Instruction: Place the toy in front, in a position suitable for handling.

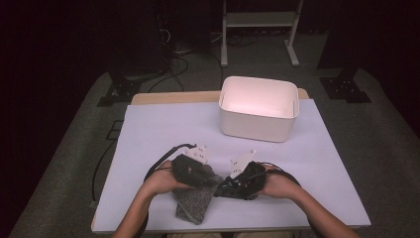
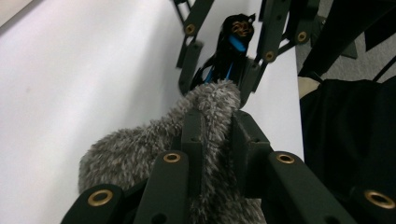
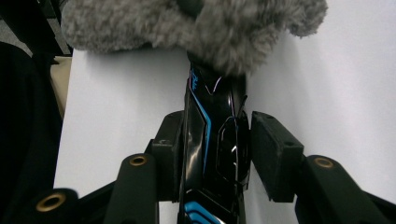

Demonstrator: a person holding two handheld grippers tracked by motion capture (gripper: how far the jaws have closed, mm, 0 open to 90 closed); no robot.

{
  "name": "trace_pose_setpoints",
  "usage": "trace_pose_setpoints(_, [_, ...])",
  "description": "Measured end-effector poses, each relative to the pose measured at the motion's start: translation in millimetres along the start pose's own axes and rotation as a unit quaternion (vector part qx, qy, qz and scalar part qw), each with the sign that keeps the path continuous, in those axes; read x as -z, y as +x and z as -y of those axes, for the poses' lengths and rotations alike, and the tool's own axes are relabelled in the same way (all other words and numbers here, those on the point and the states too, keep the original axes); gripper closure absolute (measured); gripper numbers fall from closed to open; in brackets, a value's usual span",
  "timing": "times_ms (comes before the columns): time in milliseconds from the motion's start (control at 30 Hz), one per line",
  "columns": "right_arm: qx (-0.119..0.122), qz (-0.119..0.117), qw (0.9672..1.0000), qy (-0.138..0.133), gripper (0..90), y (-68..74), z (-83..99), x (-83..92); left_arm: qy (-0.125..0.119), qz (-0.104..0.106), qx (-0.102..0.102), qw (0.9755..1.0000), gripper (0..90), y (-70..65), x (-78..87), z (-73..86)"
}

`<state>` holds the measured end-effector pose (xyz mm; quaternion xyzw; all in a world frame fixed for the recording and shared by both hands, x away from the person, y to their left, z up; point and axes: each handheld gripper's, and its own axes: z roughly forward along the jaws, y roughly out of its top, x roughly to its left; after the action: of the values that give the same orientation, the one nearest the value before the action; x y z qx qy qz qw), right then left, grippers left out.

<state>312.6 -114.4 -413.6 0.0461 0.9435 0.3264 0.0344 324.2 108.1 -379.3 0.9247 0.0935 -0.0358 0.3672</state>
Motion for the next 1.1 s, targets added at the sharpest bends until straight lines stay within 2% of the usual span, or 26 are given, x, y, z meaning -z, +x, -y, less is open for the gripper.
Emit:
trace_pose_setpoints(100, [-0.008, -0.003, 1.0000, -0.002, 55.2, -1.5, 2.4, 1.7, 0.000, -0.005, 0.009, 0.9999, 76.4, 1.2, 3.7, 6.3])
trace_pose_setpoints(233, [-0.002, 0.000, 1.0000, 0.006, 54.8, -0.6, 0.2, 1.5, -0.003, -0.003, 0.020, 0.9998, 76.2, 4.2, 3.5, 13.8])
trace_pose_setpoints(400, [0.002, -0.001, 0.9999, 0.013, 53.3, 0.3, -6.9, -2.1, -0.004, 0.002, 0.024, 0.9997, 75.5, 4.9, 1.2, 17.0])
trace_pose_setpoints(500, [0.009, -0.001, 0.9998, 0.016, 54.5, 1.4, -15.2, -5.0, -0.002, 0.002, 0.021, 0.9998, 74.6, 4.8, 1.7, 17.3])
trace_pose_setpoints(633, [0.022, 0.000, 0.9994, 0.025, 58.6, 2.5, -18.6, -6.0, 0.000, -0.001, 0.030, 0.9996, 72.2, 5.7, 3.8, 21.7])
trace_pose_setpoints(800, [0.010, -0.006, 0.9997, 0.022, 58.4, -0.2, -16.6, -4.9, 0.007, -0.004, 0.041, 0.9991, 70.7, 9.4, 4.5, 33.8])
trace_pose_setpoints(900, [0.005, -0.010, 0.9996, 0.027, 57.6, -1.3, -17.8, -5.4, -0.006, 0.008, 0.046, 0.9989, 73.6, 11.9, 2.5, 37.5])
trace_pose_setpoints(967, [0.002, -0.013, 0.9993, 0.034, 54.3, -2.4, -19.7, -6.8, -0.004, 0.014, 0.043, 0.9990, 75.9, 11.9, -2.9, 35.4])
trace_pose_setpoints(1067, [0.000, -0.011, 0.9988, 0.048, 53.7, -2.4, -24.1, -11.8, -0.004, 0.012, 0.039, 0.9992, 78.4, 11.3, -6.0, 30.9])
trace_pose_setpoints(1100, [0.006, -0.004, 0.9985, 0.054, 55.1, -2.0, -26.2, -15.4, -0.005, 0.013, 0.037, 0.9992, 79.1, 11.2, -5.8, 30.2])
